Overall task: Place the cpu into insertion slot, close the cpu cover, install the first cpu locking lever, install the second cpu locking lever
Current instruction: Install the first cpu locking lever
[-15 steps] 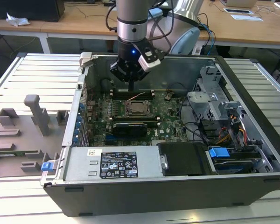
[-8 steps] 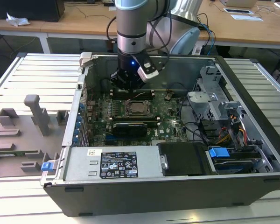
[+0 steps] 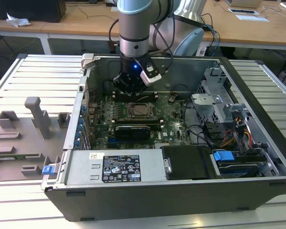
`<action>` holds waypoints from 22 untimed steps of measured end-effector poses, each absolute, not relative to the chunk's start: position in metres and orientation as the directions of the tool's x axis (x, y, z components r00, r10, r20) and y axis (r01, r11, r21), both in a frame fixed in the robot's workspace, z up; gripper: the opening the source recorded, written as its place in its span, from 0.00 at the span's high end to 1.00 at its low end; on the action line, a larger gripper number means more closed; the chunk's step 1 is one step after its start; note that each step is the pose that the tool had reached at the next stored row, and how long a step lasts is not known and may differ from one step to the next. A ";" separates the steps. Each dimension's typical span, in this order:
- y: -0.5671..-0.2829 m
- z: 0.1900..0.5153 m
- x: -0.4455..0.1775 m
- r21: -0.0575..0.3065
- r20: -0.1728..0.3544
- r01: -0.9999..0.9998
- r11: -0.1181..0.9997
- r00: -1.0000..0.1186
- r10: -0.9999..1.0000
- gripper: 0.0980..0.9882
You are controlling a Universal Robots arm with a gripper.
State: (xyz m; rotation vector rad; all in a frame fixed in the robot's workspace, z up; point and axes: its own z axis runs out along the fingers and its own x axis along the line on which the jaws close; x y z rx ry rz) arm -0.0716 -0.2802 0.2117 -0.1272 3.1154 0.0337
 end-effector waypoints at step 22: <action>-0.281 0.202 -0.044 0.025 -0.011 -0.028 0.999 -1.000 -0.027 0.99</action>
